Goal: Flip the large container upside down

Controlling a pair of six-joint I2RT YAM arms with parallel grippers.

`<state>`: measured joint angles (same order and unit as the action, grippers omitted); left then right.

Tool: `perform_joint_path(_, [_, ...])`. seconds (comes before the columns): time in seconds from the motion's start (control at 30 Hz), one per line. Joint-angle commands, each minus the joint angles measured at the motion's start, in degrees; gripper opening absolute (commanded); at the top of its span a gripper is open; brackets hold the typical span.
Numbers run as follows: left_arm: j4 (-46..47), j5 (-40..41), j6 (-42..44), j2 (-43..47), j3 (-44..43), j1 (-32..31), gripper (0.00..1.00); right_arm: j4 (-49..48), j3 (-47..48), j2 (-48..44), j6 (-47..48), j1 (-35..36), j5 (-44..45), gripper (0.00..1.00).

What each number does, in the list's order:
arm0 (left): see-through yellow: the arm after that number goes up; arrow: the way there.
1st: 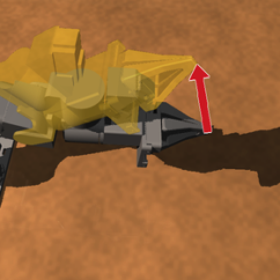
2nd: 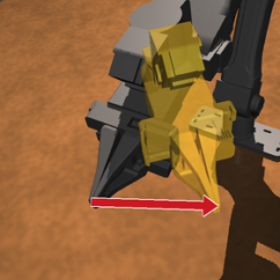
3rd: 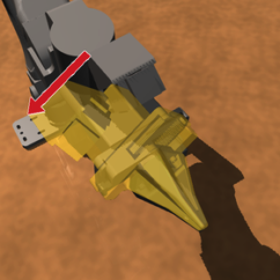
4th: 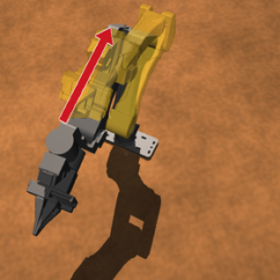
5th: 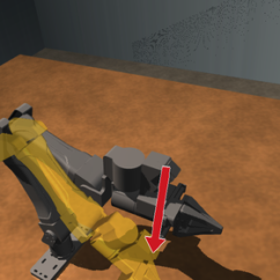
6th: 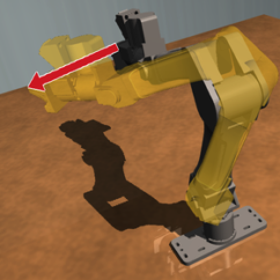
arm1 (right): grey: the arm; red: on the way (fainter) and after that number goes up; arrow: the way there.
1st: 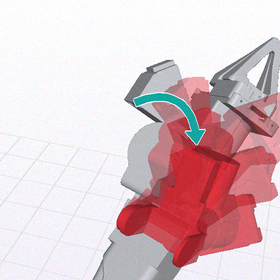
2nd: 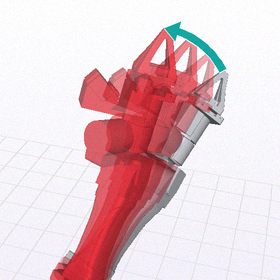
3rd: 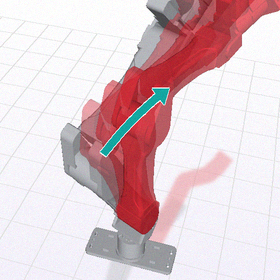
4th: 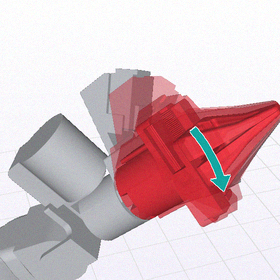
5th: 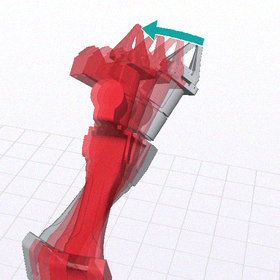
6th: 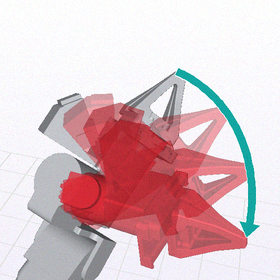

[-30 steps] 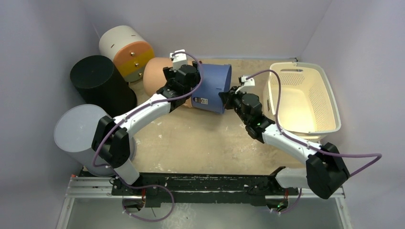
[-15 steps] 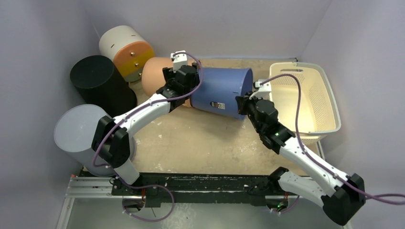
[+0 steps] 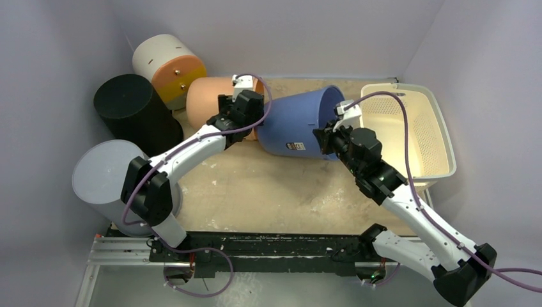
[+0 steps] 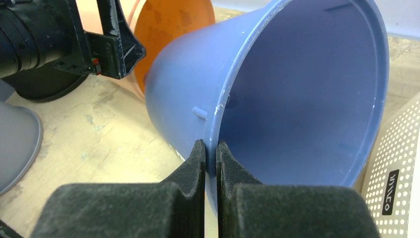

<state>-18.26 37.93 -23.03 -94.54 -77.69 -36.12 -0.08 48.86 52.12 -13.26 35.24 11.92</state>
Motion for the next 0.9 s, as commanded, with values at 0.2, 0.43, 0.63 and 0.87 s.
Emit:
perform_joint_path(0.2, [-3.0, -2.0, 3.8, 7.2, -7.2, -4.0, 0.93, 8.4, 19.6, 1.7, 8.2, 0.3, -1.4, 0.00])
perform_joint_path(0.43, [-2.5, -2.1, 3.1, 8.6, -4.9, -4.7, 0.93, 7.7, 23.7, 7.0, 10.7, 0.3, 4.3, 0.00])
perform_joint_path(0.63, [-1.9, -1.2, 3.0, 10.5, -1.3, -4.9, 0.93, 2.4, 22.5, 11.6, 12.4, 0.3, 7.1, 0.00])
perform_joint_path(0.87, [-1.5, -0.5, 2.6, 12.0, 1.8, -4.9, 0.93, -1.3, 21.3, 20.2, 13.2, 0.2, 10.2, 0.00])
